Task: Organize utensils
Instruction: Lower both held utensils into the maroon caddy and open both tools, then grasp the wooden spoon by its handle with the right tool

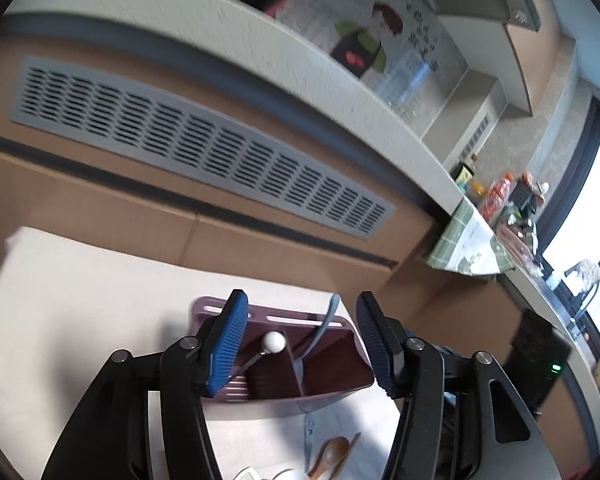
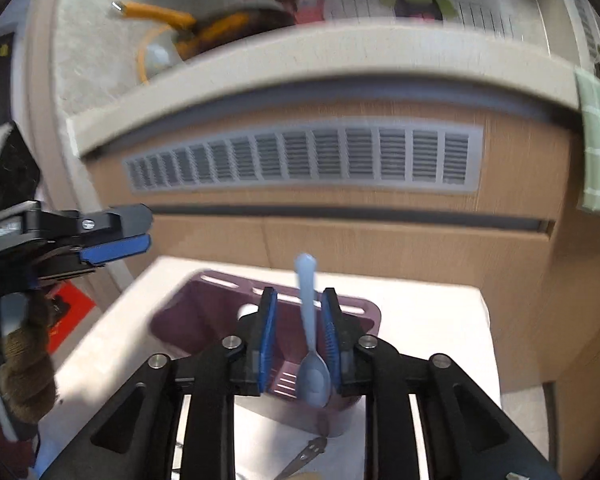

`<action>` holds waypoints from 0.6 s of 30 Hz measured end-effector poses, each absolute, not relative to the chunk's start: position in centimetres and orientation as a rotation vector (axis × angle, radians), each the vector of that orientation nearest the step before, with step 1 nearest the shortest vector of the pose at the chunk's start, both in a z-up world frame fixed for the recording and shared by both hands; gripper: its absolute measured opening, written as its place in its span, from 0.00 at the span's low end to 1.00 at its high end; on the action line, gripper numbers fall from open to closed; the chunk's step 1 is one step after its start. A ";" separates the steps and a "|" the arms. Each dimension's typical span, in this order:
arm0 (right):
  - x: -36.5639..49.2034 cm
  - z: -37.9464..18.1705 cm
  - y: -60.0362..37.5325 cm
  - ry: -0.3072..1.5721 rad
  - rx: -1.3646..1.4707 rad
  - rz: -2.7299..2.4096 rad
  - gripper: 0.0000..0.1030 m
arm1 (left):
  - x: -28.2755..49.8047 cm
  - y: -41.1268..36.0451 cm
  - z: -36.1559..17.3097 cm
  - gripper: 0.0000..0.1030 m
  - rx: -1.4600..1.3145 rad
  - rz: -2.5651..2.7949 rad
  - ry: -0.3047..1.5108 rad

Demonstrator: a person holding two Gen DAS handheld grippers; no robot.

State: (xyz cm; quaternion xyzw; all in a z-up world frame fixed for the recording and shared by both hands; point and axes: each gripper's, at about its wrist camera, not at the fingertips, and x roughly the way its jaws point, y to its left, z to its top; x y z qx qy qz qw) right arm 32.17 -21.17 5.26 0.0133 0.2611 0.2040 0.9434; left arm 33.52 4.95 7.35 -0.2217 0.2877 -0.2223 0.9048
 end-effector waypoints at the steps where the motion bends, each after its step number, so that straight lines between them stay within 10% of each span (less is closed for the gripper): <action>1: 31.2 5.7 -21.3 0.513 0.024 0.439 0.27 | 32.5 5.5 7.4 0.56 -0.451 -0.435 0.580; 18: 29.2 -5.8 -24.7 0.913 0.083 0.370 0.30 | 23.7 9.4 -2.7 0.56 -0.425 -0.159 0.833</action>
